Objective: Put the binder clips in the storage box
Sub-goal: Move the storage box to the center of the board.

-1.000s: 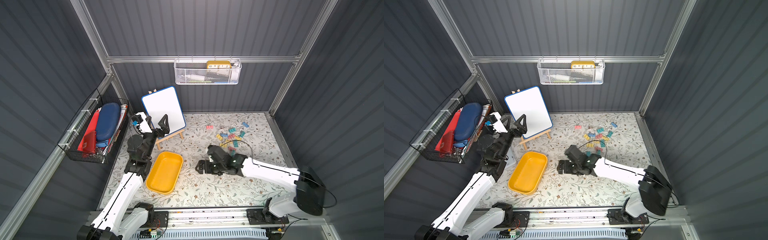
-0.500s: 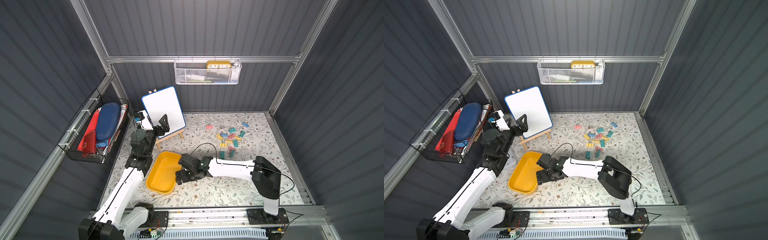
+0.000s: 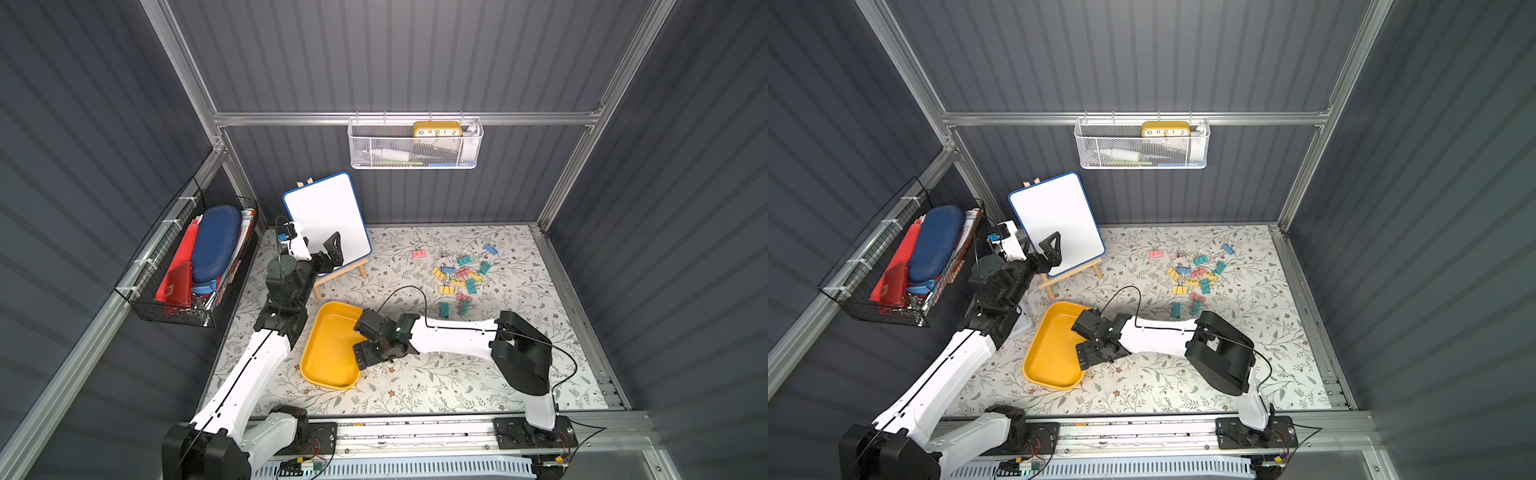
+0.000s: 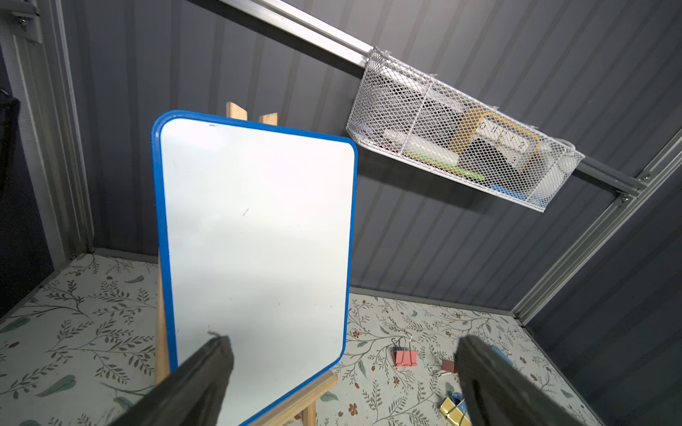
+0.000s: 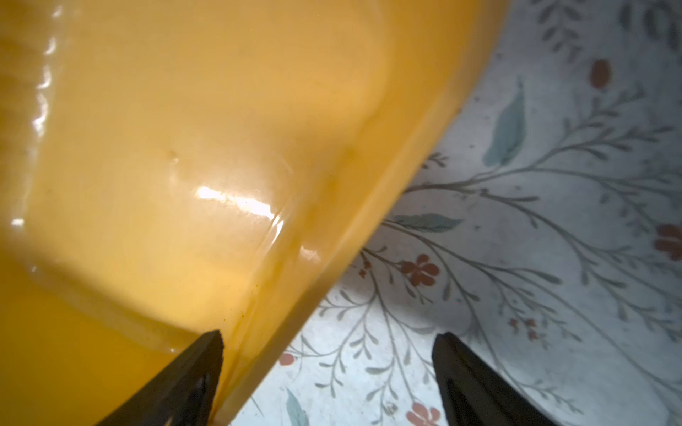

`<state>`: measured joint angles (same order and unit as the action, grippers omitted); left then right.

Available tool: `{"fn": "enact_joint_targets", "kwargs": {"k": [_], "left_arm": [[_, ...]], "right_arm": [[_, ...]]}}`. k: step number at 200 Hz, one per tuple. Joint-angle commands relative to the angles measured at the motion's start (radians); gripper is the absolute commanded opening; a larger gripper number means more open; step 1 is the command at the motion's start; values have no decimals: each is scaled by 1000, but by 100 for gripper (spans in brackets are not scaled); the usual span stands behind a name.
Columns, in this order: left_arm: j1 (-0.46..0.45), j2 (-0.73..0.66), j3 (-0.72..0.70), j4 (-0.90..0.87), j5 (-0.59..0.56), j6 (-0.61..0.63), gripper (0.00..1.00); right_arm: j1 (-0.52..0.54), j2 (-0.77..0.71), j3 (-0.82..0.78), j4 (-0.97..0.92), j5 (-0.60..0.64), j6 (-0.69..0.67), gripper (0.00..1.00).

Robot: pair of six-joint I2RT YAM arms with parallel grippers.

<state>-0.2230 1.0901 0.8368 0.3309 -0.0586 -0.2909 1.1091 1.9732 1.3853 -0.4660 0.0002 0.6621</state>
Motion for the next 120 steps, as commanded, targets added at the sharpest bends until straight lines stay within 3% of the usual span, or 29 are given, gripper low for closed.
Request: {"fn": "enact_joint_targets", "kwargs": {"k": [1,46,66,87,120], "left_arm": [[-1,8,38,8,38,32,99],[-1,36,47,14,90,68,99],[-1,47,39,31,138,83,99],[-1,64,26,61,240,105,99],[-5,103,13,101,306,86,99]], "right_arm": [[-72,-65,-59,-72,54,-67,88],[-229,-153,-150,-134,108,-164,87],[-296,-206,-218,-102,46,-140,89],[-297,-297,-285,-73,-4,-100,95],[-293,-495,-435,-35,57,45,99]]}}
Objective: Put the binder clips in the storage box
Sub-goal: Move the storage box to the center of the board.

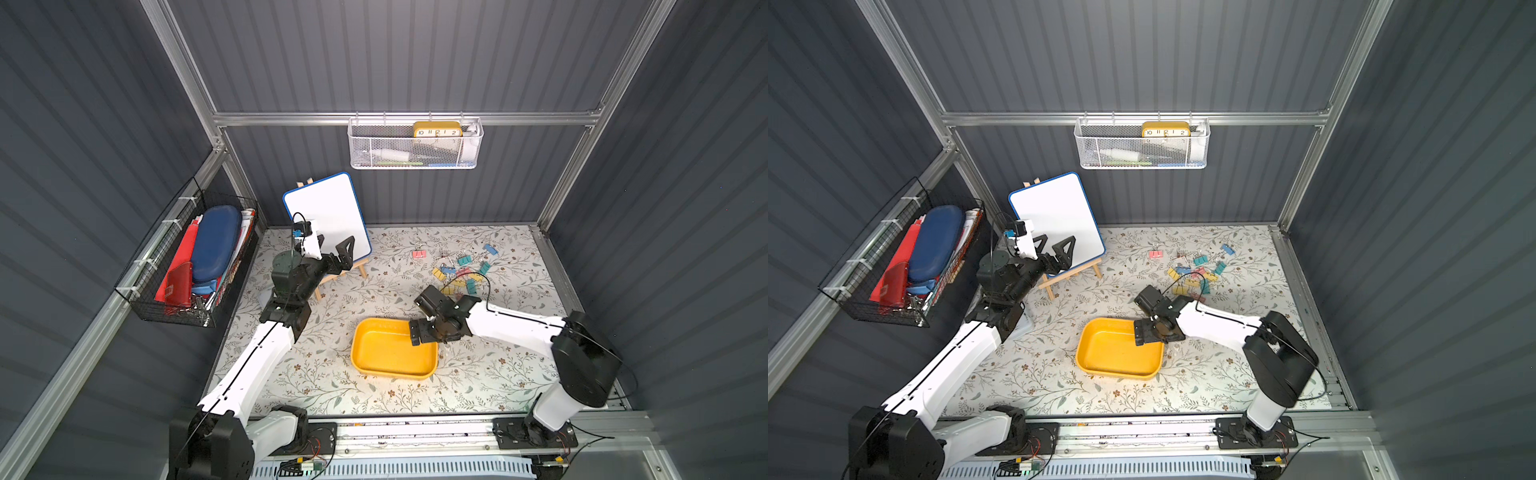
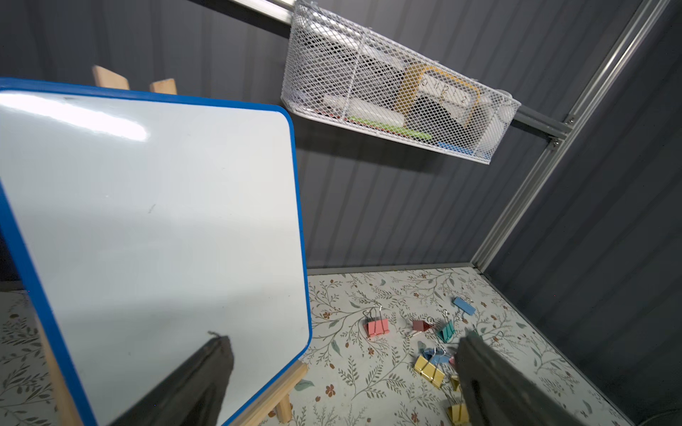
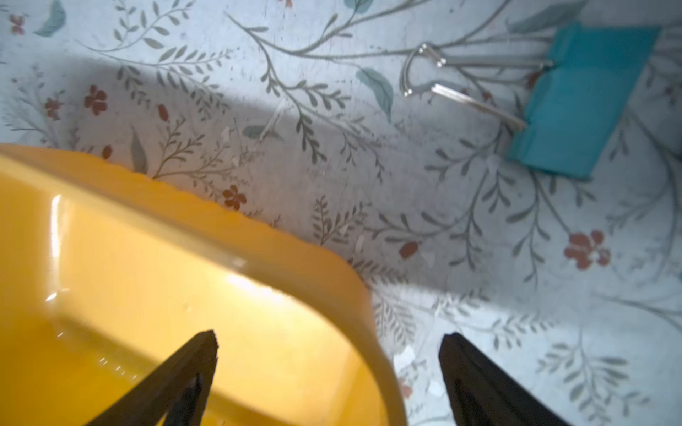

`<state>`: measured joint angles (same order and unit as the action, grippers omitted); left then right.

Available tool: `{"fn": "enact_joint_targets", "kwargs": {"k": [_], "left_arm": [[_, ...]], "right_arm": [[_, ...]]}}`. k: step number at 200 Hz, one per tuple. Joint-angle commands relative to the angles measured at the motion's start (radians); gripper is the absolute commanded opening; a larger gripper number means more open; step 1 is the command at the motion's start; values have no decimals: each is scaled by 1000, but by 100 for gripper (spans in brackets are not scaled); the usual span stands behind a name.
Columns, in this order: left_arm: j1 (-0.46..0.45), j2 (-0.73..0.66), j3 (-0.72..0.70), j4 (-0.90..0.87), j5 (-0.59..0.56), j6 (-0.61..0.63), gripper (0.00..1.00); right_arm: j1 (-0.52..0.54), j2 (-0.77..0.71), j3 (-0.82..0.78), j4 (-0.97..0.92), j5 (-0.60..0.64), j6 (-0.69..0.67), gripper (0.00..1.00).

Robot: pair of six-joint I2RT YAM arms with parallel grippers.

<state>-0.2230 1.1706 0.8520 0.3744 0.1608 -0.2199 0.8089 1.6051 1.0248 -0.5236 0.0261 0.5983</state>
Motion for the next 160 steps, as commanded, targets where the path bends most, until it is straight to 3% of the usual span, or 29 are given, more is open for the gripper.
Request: {"fn": "enact_joint_targets", "kwargs": {"k": [1,28,50,71,114,160], "left_arm": [[-5,24,-3,60,86,14,99],[-15,37,-31,120,97,-18,99],[-30,74,-61,183,137,-67,99],[-71,105,-64,176,87,-72,99],[-99,136,-90,242,43,-130,99],[-107,207,-22,230,50,-125,99]], "right_arm": [[8,-135,-78,22,35,111,99],[8,-285,-192,41,109,183,99],[17,-311,-263,127,9,217,91],[45,-254,-233,128,-31,218,86],[52,-211,-240,74,90,242,54],[50,-325,-288,-54,193,145,38]]}}
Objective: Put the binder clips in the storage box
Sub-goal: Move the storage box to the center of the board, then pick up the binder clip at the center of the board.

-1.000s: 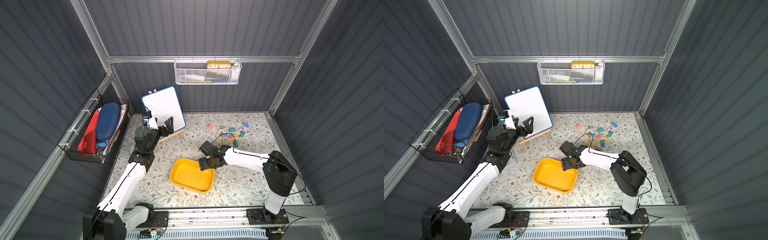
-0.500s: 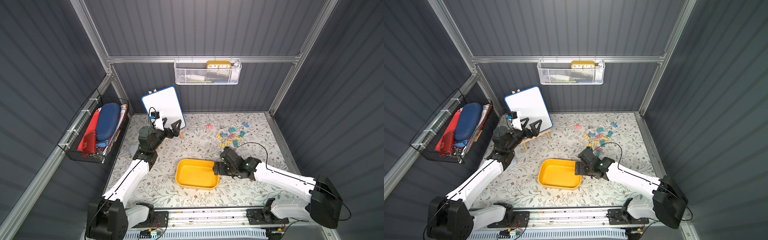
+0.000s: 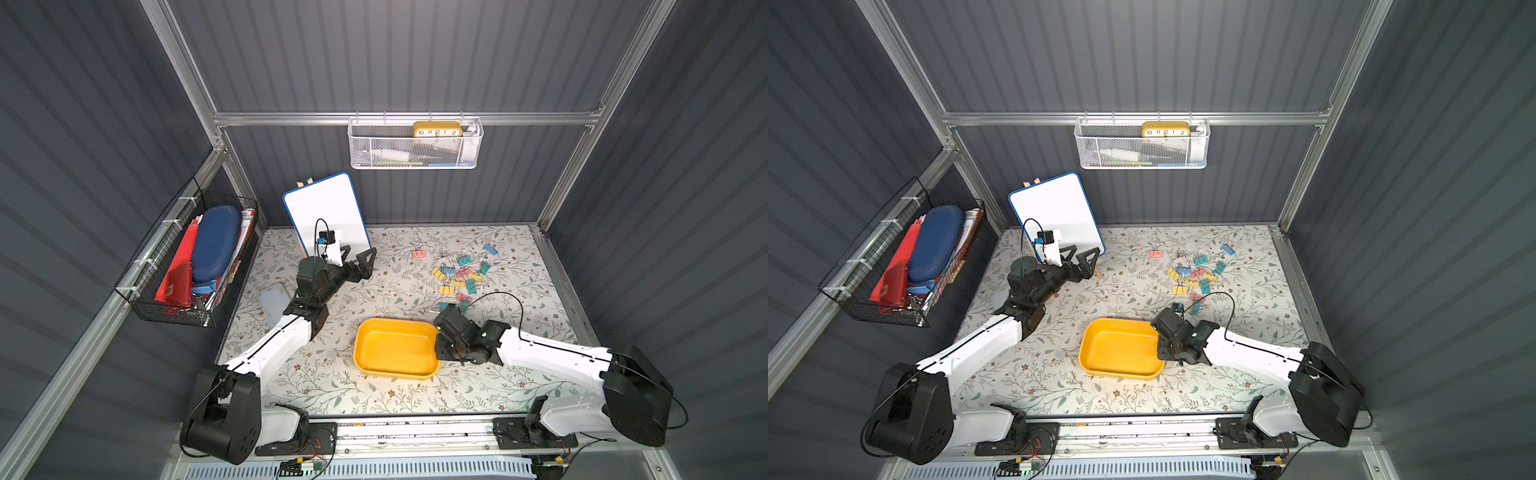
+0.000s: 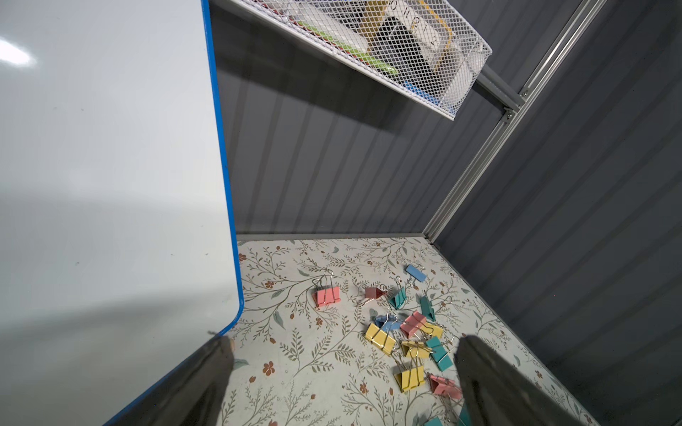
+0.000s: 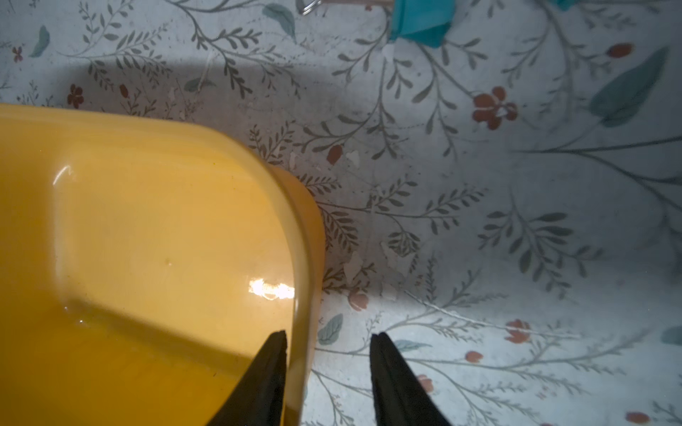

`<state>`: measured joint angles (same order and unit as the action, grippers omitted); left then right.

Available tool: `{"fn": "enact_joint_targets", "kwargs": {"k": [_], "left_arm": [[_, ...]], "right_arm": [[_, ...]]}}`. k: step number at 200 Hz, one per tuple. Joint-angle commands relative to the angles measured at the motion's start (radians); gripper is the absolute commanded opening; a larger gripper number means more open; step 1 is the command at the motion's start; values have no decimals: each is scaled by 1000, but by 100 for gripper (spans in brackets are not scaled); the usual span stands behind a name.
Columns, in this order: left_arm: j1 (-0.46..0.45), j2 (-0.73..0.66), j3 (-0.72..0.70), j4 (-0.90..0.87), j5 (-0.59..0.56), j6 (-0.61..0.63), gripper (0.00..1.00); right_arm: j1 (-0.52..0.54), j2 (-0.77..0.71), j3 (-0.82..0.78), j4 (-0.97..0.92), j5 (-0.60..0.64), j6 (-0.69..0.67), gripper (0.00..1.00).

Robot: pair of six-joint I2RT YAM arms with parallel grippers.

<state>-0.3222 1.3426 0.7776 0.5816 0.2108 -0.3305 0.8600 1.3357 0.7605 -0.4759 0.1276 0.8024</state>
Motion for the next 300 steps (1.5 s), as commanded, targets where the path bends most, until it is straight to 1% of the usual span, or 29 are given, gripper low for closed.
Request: {"fn": "enact_joint_targets", "kwargs": {"k": [1,22,45,58,79,81,96,108,121,131,146,164,187,205,226,237,300], "left_arm": [[-8,36,53,23,1,-15,99],[-9,57,60,39,6,-24,99],[-11,69,65,52,12,-32,99],[-12,73,65,50,10,-31,99],[-14,70,61,48,7,-28,99],[-14,69,61,47,8,-27,99],[-14,66,61,39,8,-21,99],[-15,62,60,39,7,-19,99],[-15,58,63,36,7,-20,99],[-15,54,65,28,8,-20,99],[-17,40,56,24,6,-19,99],[-17,22,43,14,-4,-19,99],[-18,5,28,-2,-11,-12,99],[-18,-6,30,-21,-15,-1,99],[-18,-8,33,-35,-21,10,99],[-18,-7,38,-43,-22,14,99],[-18,2,40,-49,-16,12,99]], "right_arm": [[-2,-56,-25,-105,94,-61,38],[-9,-75,-33,-178,137,-84,38],[-16,-80,-33,-241,165,-76,39],[-20,-97,-33,-246,178,-76,43],[-50,-117,27,-243,166,-121,56],[-54,-141,37,-243,165,-125,57],[-99,-173,96,-190,147,-158,61],[-160,-174,133,-117,88,-172,61],[-234,-132,180,-75,27,-156,62],[-267,-40,230,-73,2,-154,62],[-273,81,320,-99,14,-167,65],[-287,216,412,-147,44,-133,67],[-310,327,445,-112,61,-125,69],[-324,387,450,-79,36,-124,72],[-331,450,452,-49,24,-135,71],[-337,483,460,-48,19,-138,70],[-350,561,453,7,0,-150,44]]}}
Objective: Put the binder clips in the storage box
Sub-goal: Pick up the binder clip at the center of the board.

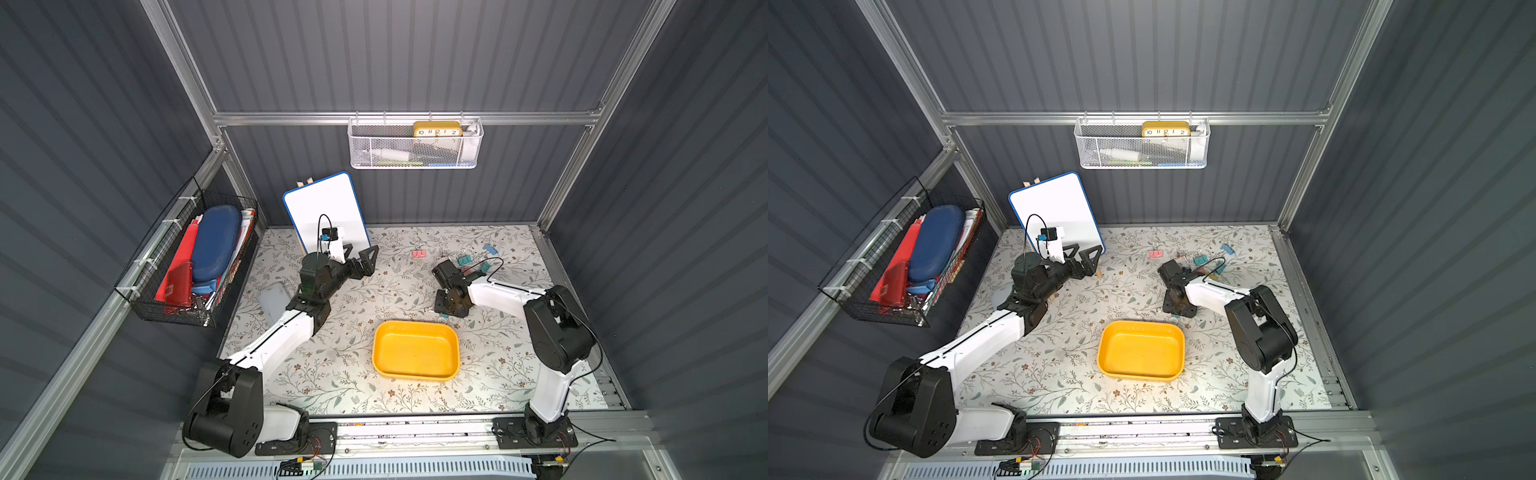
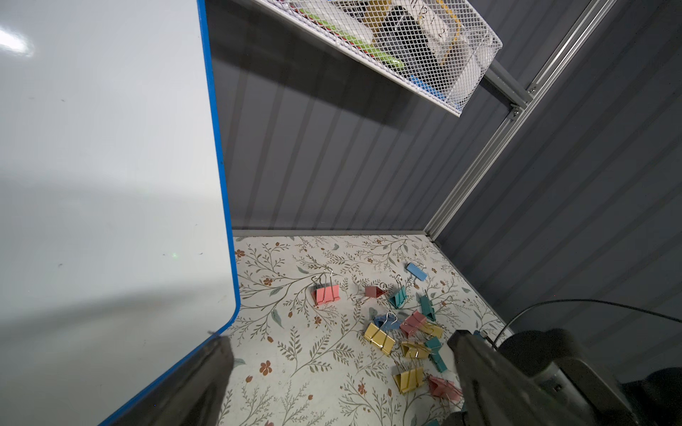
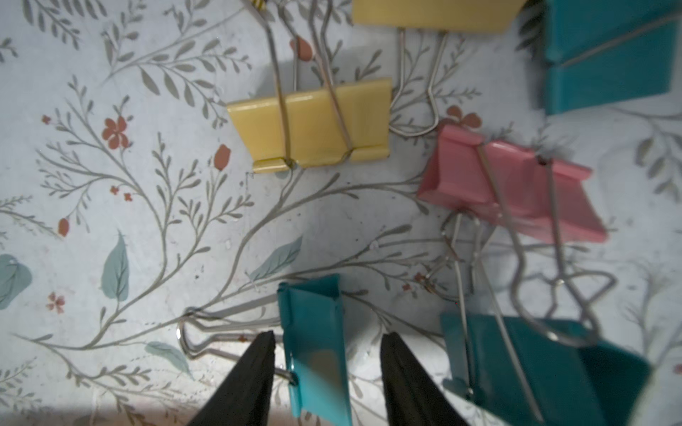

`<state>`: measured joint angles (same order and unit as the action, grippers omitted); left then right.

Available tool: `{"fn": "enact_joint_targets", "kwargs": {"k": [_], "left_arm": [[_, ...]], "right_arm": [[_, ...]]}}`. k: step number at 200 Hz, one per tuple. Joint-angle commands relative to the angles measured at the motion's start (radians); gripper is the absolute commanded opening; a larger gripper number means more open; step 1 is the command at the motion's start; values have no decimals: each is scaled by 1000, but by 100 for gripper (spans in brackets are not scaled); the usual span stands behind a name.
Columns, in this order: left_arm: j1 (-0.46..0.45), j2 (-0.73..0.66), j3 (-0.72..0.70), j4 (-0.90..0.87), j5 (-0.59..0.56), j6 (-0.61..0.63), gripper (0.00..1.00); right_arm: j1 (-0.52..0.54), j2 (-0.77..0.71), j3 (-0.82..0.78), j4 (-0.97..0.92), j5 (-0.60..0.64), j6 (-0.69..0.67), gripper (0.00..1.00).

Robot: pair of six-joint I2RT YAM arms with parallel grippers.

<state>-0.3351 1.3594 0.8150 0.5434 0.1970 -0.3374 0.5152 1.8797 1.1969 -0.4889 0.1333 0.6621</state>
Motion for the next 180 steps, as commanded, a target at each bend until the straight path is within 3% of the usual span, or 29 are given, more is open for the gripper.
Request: {"fn": "enact_joint_targets", "kwargs": {"k": [1,63,90,138,180], "left_arm": [[-5,-14,3,-11,-1,19,99],[-5,-18,5,-22,5,25,99],[-5,-21,15,-35,13,26,99],[-13,20,111,-120,87,-19,99],[-65,77,212,-175,334,-94,86]], "right_arm": [[-6,18,16,20,-7,-10,44],[-6,8,14,23,-24,-49,21],[-6,-82,1,19,-27,-67,21],[-5,-372,-113,104,-130,-37,21],[3,-569,-205,211,-247,-3,23]]}}
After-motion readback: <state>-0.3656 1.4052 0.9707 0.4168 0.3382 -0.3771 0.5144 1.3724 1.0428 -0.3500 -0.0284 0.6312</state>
